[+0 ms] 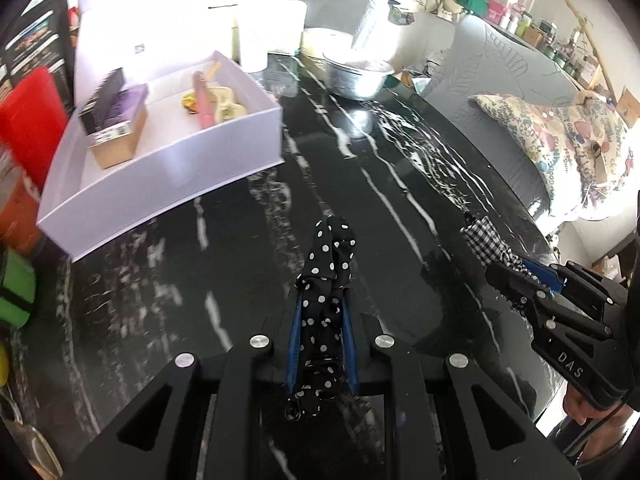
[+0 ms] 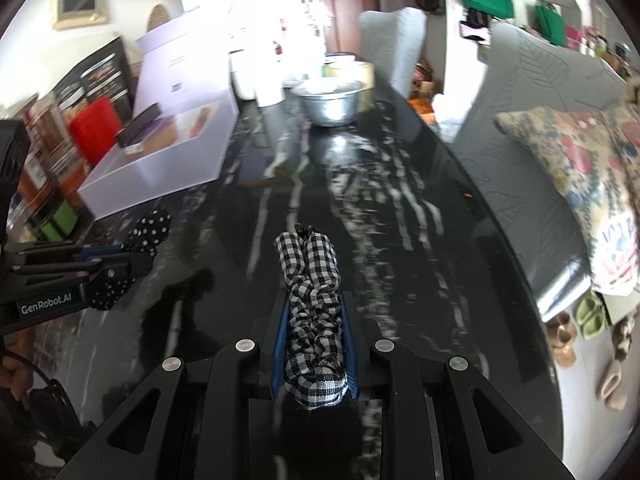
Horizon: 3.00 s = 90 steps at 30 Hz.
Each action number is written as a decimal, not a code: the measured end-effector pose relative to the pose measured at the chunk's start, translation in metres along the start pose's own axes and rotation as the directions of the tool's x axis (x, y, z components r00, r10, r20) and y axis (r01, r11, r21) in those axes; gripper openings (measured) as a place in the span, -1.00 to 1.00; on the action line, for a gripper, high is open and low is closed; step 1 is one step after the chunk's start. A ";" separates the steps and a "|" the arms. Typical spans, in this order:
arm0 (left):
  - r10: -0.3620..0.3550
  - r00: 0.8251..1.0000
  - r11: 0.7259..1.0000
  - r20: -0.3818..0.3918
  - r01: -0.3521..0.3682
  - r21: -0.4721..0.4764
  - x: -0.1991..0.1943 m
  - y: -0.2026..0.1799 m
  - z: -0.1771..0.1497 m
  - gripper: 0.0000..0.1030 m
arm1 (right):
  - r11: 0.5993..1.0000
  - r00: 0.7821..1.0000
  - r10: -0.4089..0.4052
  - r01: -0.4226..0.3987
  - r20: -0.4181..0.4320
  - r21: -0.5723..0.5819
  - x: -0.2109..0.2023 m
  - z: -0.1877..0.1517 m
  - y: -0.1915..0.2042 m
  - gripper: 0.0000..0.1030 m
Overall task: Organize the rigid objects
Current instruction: 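Lift and carry both scrunchies toward the white box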
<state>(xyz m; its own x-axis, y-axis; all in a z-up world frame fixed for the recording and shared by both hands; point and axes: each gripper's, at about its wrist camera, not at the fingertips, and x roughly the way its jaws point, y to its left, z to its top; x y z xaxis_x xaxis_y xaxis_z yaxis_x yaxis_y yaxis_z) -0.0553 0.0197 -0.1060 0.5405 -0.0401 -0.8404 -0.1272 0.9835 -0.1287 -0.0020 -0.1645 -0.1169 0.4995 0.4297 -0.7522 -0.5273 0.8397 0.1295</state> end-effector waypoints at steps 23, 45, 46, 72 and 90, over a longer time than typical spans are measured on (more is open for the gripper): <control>0.119 0.990 0.977 0.076 -0.103 -0.187 -0.063 0.056 -0.054 -0.64 | 0.945 0.974 0.224 -0.224 -0.028 -0.237 -0.007 -0.013 0.113 -0.55; 0.121 0.984 0.976 0.128 -0.094 -0.198 -0.080 0.079 -0.027 -0.64 | 0.922 0.964 0.262 -0.263 -0.042 -0.283 -0.002 0.006 0.145 -0.55; 0.118 0.984 0.976 0.133 -0.091 -0.197 -0.081 0.080 -0.023 -0.64 | 0.922 0.964 0.263 -0.263 -0.039 -0.283 -0.002 0.010 0.146 -0.55; 0.090 0.960 0.989 0.265 -0.055 -0.135 -0.095 0.088 0.084 -0.64 | 0.920 0.965 0.245 -0.202 0.090 -0.337 0.001 0.110 0.149 -0.55; 0.183 0.935 0.973 0.302 -0.128 -0.194 -0.083 0.131 0.130 -0.64 | 0.920 0.959 0.234 -0.166 0.159 -0.355 0.021 0.170 0.153 -0.55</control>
<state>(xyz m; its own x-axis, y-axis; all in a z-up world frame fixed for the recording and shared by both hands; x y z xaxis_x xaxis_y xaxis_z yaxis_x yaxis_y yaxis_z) -0.0086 0.1752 0.0157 0.7337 0.1962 -0.6505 -0.3542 0.9275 -0.1196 0.0448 0.0291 -0.0032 0.4647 0.6617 -0.5884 -0.8122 0.5832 0.0145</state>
